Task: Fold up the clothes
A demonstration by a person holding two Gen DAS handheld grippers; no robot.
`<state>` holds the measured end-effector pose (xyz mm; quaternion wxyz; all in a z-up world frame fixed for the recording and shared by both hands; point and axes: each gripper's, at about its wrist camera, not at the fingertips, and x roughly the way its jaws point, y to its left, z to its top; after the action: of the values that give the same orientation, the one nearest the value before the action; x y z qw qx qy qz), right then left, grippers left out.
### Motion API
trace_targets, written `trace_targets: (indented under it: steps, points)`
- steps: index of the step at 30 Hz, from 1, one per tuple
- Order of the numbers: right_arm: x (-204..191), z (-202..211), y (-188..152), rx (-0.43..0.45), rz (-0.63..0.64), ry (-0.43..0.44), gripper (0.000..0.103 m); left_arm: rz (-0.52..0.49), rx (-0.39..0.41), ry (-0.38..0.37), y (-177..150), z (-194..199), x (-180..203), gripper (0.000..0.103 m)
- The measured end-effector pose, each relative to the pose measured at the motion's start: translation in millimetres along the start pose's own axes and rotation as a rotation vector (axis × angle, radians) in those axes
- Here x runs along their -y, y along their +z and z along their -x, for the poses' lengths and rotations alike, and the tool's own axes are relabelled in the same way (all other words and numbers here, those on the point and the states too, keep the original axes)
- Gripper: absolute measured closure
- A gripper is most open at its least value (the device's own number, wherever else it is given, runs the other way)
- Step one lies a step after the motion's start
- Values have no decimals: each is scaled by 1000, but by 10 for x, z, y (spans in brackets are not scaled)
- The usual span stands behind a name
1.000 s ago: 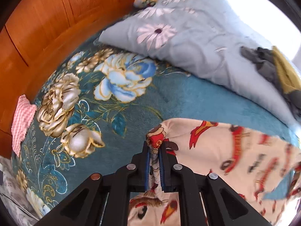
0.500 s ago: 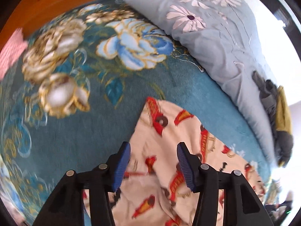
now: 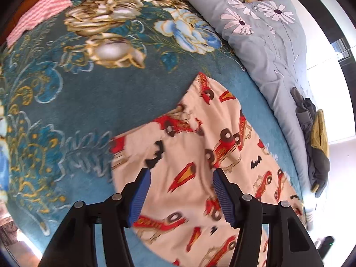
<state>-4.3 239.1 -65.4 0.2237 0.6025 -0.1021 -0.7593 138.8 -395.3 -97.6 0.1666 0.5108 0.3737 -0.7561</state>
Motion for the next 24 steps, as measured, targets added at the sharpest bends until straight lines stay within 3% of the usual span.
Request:
trace_targets:
  steps: [1,4,6,11,16,21,24]
  points:
    - [-37,194,54,34,12,30,102,1,5,6,-7,32,-24,41]
    - [33,556,353,114,39,-71,102,10,14,14,0,69,-90,41]
    - [204,493,617,117,19,-192,102,27,9,10,8,46,-115,41]
    - [600,27,985,17,-40,-385,102,81,-10,-29,-38,17,-205,41]
    - [726,-71,1124,39,-61,-508,101,117,13,64,-130,98,-448,41]
    - [694,177,1092,144,-71,-554,101,189,22,82,-216,82,-744,41]
    - [601,267,876,164,-64,-451,99,233,28,62,-256,14,-853,41]
